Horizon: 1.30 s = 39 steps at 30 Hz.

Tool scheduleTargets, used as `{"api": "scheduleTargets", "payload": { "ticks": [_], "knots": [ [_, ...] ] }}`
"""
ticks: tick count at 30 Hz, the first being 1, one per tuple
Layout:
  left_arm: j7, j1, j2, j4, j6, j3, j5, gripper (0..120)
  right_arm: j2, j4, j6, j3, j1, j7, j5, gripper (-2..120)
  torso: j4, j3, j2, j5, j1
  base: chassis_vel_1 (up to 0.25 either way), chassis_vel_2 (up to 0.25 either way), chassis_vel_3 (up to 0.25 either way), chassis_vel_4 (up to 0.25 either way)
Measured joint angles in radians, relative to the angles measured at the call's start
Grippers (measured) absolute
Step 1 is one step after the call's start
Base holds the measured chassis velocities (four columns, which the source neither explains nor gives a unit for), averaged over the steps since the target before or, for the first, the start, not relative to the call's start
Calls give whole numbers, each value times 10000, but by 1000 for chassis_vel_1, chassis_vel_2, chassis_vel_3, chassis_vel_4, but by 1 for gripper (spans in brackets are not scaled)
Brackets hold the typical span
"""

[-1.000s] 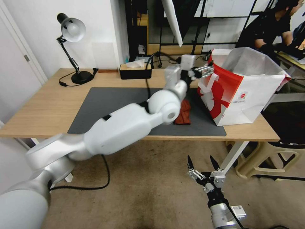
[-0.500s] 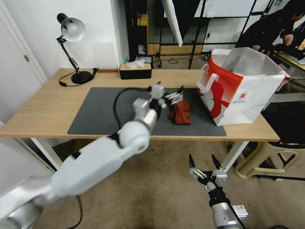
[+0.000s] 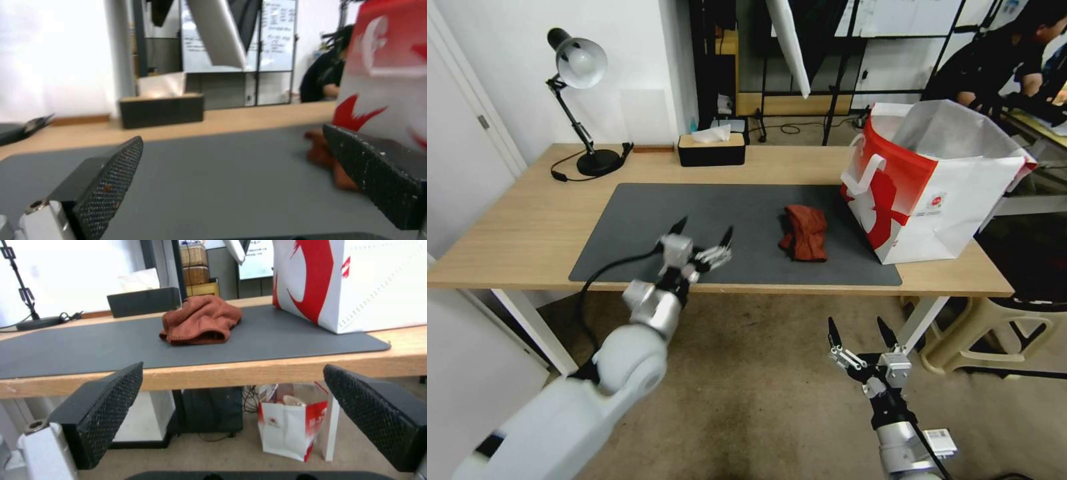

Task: Sweep shrimp from table into container with towel, then put container into takeout bag.

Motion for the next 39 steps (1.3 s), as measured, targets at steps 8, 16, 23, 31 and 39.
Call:
{"api": "scheduleTargets", "payload": {
  "ticks": [8,16,23,31,39],
  "knots": [
    [-76,2373,-798,49,-1503,-1185,1846,100,12,81,9,254,58,-19,54,100,-1,1,0,2,0,0,0,0,0],
    [-182,3873,-1248,151,-2391,-1893,2802,100,-45,147,-75,548,168,-155,266,100,1,1,0,3,0,0,0,0,0],
    [-263,4213,-1581,572,-2787,-2165,3352,100,-125,148,-254,725,270,-346,498,100,-2,1,-1,2,2,0,0,0,0],
    [-323,4496,-1586,787,-3046,-2272,3431,100,-227,209,-447,754,237,-407,672,100,-2,2,-1,1,2,0,0,0,0],
    [-330,4465,-1573,788,-3046,-2256,3409,100,-228,212,-450,755,232,-407,674,100,-2,1,-2,1,2,0,0,0,0]
  ]
}}
